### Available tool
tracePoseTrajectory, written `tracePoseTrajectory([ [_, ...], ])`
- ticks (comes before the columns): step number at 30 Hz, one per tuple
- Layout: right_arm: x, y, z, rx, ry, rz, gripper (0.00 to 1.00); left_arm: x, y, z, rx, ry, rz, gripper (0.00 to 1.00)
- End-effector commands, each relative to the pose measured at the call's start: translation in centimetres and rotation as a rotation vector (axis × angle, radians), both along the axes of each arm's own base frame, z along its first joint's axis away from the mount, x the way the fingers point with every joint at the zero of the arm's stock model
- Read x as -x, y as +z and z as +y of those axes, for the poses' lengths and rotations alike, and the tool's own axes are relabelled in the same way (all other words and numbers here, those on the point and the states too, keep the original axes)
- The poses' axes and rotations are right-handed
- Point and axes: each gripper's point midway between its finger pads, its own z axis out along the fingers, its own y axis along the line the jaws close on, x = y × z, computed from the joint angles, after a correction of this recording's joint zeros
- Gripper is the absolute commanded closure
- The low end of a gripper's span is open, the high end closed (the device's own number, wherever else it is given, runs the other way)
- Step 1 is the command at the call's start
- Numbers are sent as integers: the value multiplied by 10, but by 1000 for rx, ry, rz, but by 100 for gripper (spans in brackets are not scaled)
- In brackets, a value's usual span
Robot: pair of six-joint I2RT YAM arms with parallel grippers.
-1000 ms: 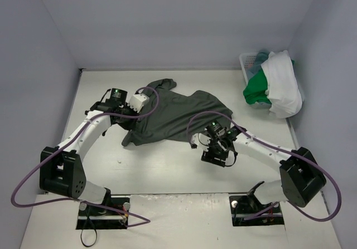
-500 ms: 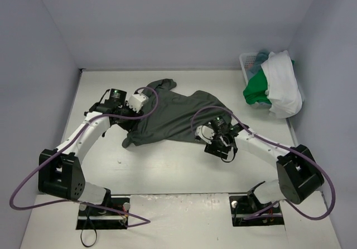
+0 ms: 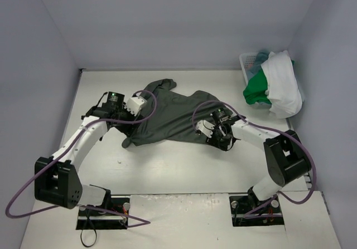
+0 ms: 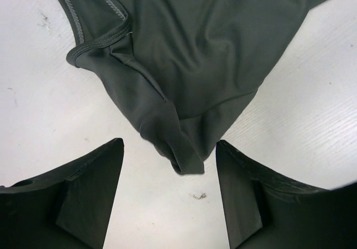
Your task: Fold and stack the t-shirts
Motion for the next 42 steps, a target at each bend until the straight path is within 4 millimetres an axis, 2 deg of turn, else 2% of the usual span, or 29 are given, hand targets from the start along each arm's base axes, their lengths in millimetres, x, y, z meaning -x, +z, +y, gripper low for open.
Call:
tracePoseTrajectory([
  [1, 1, -18, 14, -55, 36, 60, 56, 8, 33, 5, -3, -30, -88, 38],
  [2, 1, -19, 14, -54, 39, 64, 70, 13, 33, 3, 7, -47, -80, 38],
  [4, 3, -23, 13, -48, 40, 78, 82, 26, 36, 2, 17, -88, -75, 38],
  [5, 4, -24, 13, -45, 41, 82, 90, 33, 30, 2, 20, -101, -56, 38],
  [7, 4, -24, 11, -41, 39, 80, 97, 44, 24, 0, 32, -140, -37, 37],
  [9, 4, -24, 8, -39, 32, 77, 100, 54, 8, 1, 20, -164, 8, 37],
  [12, 3, -20, 3, -28, 19, 60, 100, 65, -14, 5, -6, -195, 80, 37],
  [16, 5, -14, 1, -31, 16, 54, 100, 63, -30, 4, -11, -197, 116, 37],
  [23, 12, -8, 1, -44, 9, 68, 100, 30, -42, 6, -19, -135, 37, 37],
  [29, 17, -7, 1, -53, 7, 81, 100, 15, -57, 8, -30, -115, 16, 37],
  [37, 17, -5, 5, -71, 0, 88, 100, 17, -83, 10, -26, -131, 92, 37],
  [39, 18, -4, 4, -71, 0, 88, 100, 16, -84, 10, -15, -132, 114, 43],
  [42, 17, 0, 5, -82, -9, 74, 100, 14, -80, 6, 7, -142, 116, 70],
])
